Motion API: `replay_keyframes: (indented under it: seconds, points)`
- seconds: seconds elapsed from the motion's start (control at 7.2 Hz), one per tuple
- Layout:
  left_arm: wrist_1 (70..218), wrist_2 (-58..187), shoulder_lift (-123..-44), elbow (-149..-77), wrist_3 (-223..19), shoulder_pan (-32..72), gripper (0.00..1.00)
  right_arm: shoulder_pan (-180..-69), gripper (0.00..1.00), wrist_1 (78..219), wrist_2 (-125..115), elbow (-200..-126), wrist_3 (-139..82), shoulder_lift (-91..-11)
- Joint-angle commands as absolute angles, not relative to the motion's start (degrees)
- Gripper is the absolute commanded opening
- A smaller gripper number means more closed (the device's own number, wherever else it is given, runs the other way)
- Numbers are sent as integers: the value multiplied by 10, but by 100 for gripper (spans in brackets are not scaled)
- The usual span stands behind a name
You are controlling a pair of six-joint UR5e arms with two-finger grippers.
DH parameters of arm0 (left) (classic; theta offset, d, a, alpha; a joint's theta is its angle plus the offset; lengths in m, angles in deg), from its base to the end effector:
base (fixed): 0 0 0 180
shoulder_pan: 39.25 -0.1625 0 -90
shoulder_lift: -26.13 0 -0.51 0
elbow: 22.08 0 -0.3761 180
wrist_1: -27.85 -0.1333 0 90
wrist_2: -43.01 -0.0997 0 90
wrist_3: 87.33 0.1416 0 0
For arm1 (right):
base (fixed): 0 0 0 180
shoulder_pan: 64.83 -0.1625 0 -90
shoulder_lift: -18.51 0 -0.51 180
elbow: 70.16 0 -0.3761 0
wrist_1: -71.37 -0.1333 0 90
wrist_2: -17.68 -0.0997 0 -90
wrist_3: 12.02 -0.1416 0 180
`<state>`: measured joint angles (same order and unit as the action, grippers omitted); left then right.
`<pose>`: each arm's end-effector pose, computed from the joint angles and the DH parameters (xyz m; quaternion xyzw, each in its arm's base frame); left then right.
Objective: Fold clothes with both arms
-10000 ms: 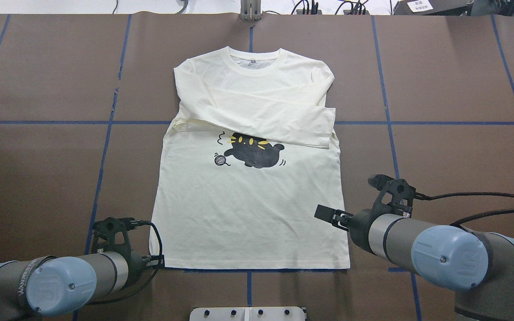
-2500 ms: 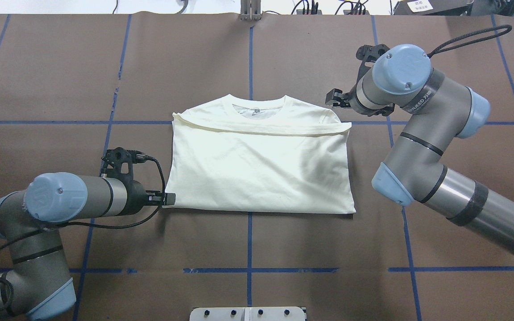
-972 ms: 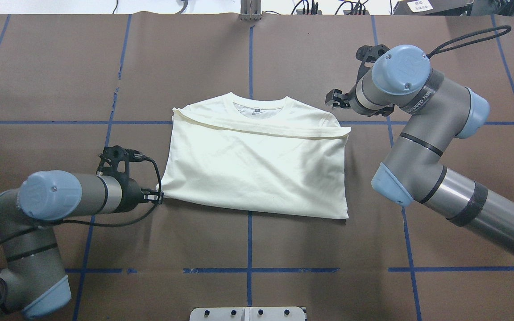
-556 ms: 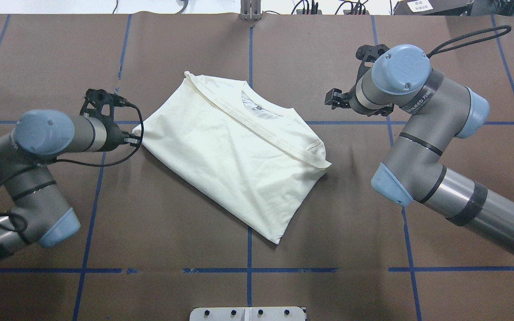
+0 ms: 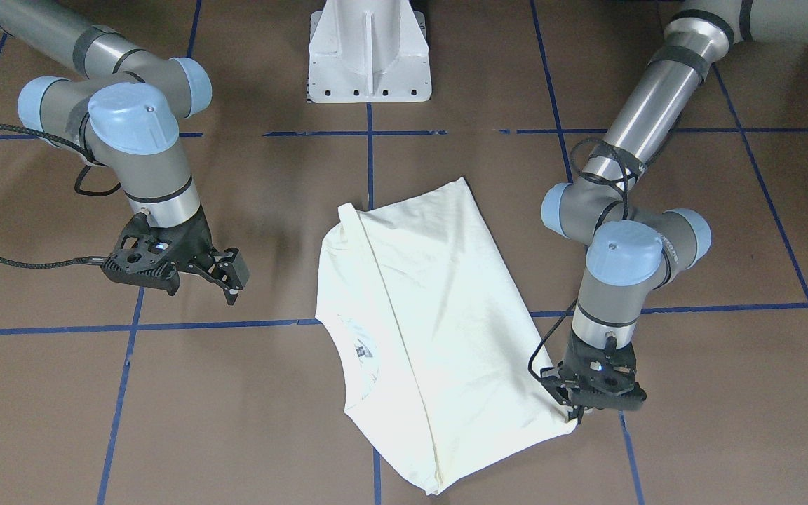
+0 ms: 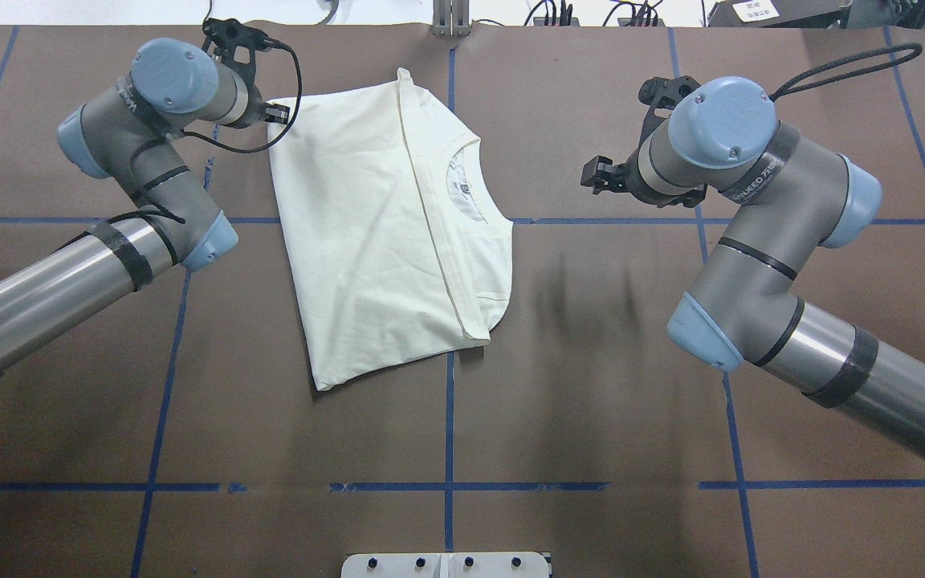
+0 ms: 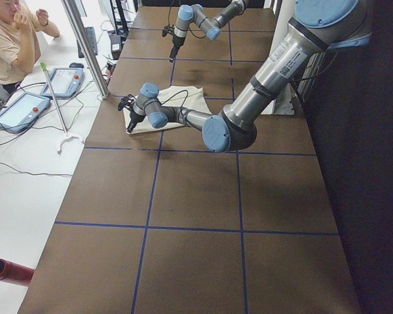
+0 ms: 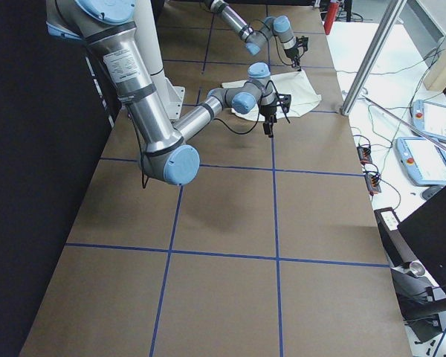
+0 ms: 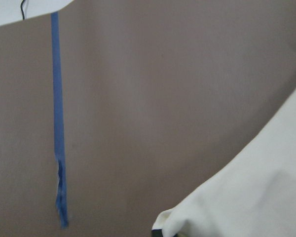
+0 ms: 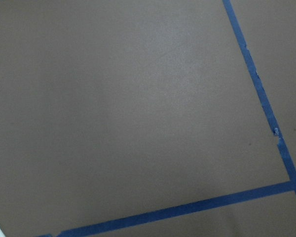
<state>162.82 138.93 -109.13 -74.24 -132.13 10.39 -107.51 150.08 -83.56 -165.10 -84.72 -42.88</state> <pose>0.4973 -0.7685 0.4799 0.2933 0.3324 -0.0119 0.8963 -0.4623 -0.5701 0.4305 0.1113 -0.3740 0.1657 0.9057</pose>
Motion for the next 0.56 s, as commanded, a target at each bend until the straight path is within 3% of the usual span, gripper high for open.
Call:
replay_keyframes:
  seconds: [0.0,0.28,0.42]
  points:
    - [1682,1387,-1091,-717,-1310,118,99,-1066,100,1500,-837,-1656,-858,-426]
    - [1691,1502,-1022,-811,-1258,156,100,-1033,100,1500,-830,-1646,-912,-390]
    - [1692,1519,-991,-859,-1257,160,100,-1020,94,1501,-824,-1623,-948,-359]
